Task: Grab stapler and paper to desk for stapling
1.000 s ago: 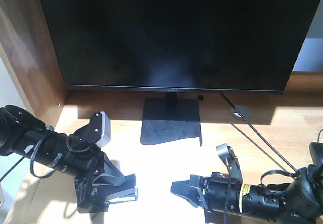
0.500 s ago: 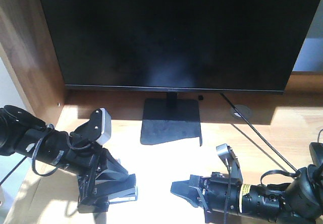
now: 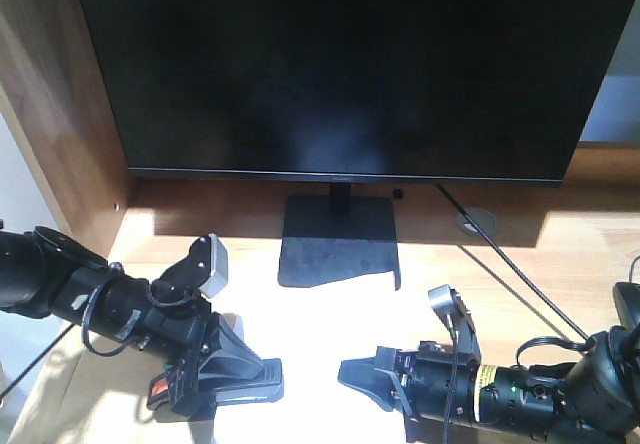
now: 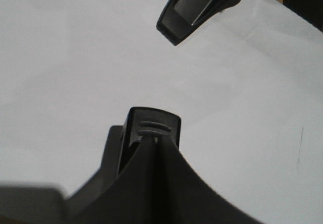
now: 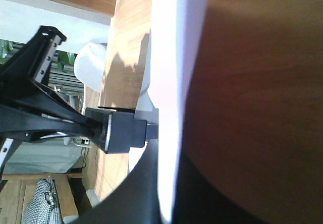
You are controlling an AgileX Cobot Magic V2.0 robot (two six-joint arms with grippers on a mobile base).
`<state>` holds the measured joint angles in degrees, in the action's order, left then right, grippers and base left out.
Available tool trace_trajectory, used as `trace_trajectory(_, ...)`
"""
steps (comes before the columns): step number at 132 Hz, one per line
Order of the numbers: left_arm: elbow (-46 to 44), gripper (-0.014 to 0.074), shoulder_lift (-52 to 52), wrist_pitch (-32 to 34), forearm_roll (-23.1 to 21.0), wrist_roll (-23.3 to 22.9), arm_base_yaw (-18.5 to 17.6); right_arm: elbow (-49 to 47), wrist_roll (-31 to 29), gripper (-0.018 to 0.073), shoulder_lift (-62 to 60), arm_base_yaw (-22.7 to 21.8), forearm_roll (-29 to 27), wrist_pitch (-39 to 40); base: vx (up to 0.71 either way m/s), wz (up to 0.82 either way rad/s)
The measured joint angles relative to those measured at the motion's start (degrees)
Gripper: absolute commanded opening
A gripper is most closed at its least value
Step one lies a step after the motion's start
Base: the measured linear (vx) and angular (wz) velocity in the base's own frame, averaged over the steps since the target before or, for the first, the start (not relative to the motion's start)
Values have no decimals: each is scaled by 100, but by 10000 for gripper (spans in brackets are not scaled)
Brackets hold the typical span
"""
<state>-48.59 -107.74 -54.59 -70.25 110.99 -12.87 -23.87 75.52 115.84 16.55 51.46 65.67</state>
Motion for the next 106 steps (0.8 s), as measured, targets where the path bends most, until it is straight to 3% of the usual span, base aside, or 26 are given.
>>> trace_trajectory(32, -49, -6, -214, -260, -71, 0, 0, 0, 0, -3, 0, 0, 0, 0, 0, 0)
trace_trajectory(106, -49, -6, -50, -135, 73, 0, 0, 0, 0, -3, 0, 0, 0, 0, 0, 0)
